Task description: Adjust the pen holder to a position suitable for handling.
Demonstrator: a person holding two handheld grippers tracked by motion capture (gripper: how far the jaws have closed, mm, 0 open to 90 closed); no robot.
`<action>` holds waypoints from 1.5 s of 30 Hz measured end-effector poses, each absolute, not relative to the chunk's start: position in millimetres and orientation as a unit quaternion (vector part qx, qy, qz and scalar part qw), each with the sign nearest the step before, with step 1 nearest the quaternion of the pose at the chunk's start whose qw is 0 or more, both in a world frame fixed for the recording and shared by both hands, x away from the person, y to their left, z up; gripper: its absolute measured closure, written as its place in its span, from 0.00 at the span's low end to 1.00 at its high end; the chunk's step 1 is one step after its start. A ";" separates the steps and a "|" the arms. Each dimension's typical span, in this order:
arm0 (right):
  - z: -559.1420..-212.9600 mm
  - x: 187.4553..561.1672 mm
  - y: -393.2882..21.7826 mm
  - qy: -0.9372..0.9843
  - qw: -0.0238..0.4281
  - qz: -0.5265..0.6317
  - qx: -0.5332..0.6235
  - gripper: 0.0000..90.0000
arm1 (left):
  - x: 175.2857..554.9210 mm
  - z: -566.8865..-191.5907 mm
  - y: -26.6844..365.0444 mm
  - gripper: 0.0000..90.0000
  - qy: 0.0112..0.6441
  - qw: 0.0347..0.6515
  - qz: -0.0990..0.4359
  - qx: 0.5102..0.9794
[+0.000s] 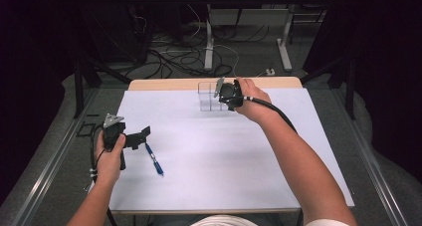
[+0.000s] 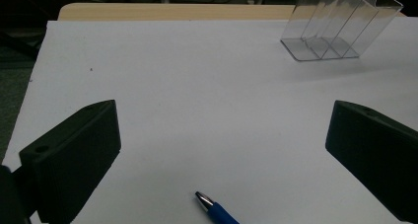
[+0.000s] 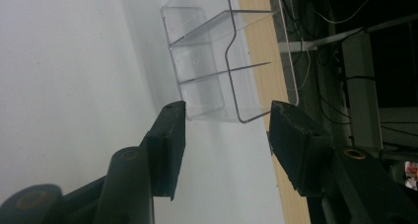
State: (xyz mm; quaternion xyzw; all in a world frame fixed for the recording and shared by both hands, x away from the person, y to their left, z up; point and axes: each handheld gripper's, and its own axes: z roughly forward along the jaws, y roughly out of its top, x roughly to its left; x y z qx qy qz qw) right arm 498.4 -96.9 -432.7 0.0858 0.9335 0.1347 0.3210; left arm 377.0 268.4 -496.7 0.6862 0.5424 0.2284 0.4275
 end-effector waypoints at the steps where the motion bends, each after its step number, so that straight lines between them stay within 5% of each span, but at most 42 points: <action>1: -432.7 498.4 -96.9 0.934 0.321 0.135 0.086 0.54 | 377.1 -496.8 268.7 0.00 0.542 0.429 0.228 0.686; 6: -437.3 509.8 -89.3 0.937 0.317 0.136 0.060 0.61 | 377.5 -497.5 269.0 0.00 0.544 0.429 0.228 0.684; 45: -475.6 547.5 -54.1 0.945 0.297 0.137 0.026 0.61 | 373.4 -498.9 271.9 0.00 0.547 0.429 0.227 0.682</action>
